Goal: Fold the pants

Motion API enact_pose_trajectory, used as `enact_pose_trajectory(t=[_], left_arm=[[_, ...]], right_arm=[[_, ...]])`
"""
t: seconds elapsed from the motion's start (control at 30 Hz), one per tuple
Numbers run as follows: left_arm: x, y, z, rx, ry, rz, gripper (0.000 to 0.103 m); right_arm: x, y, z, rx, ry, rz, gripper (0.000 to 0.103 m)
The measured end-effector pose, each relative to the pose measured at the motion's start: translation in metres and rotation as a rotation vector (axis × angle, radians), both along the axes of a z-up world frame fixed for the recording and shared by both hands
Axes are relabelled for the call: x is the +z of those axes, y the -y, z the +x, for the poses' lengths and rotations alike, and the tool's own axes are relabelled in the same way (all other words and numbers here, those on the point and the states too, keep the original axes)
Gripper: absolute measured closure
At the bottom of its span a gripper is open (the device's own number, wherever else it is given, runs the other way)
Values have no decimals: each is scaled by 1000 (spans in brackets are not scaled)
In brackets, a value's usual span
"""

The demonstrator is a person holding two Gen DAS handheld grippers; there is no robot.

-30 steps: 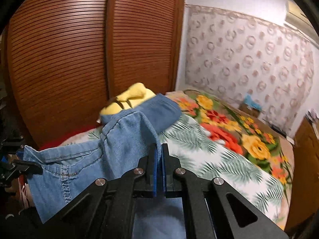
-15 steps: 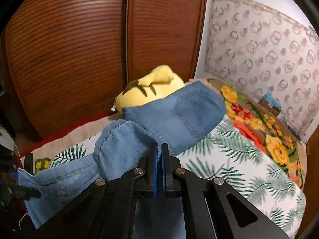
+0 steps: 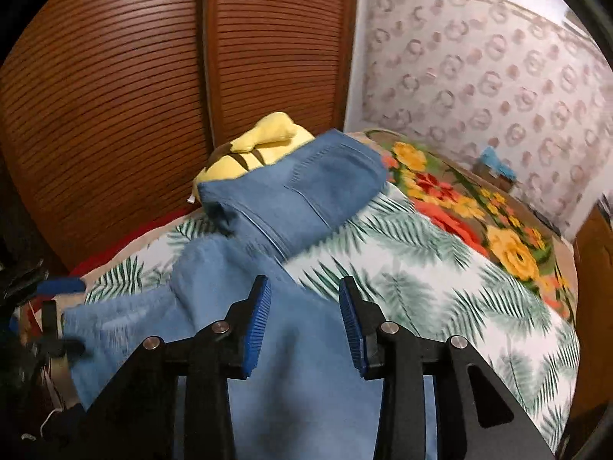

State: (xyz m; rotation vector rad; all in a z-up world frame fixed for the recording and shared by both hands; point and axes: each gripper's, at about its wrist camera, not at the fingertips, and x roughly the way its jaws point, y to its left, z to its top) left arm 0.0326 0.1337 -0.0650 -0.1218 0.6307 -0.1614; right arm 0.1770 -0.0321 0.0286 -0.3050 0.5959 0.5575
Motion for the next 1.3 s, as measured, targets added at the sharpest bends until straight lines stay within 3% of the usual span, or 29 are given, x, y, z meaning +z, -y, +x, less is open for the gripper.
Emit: enact_pose_trajectory(t=[0.3, 0.7, 0.9, 0.97, 1.3], left_arm=[[-11, 20, 17, -38, -46, 44, 40], [-41, 26, 24, -24, -151, 87, 41], [-40, 27, 21, -9, -127, 123, 62], [-35, 27, 18, -8, -106, 133, 78], [-39, 32, 23, -33, -129, 167, 81]], right_arm=[[-56, 95, -37, -165, -59, 21, 65], [-99, 117, -20, -278, -138, 100, 65], [-103, 108, -18, -292, -121, 48, 64], [-102, 107, -19, -293, -115, 36, 64], [-105, 108, -19, -291, -111, 36, 64]])
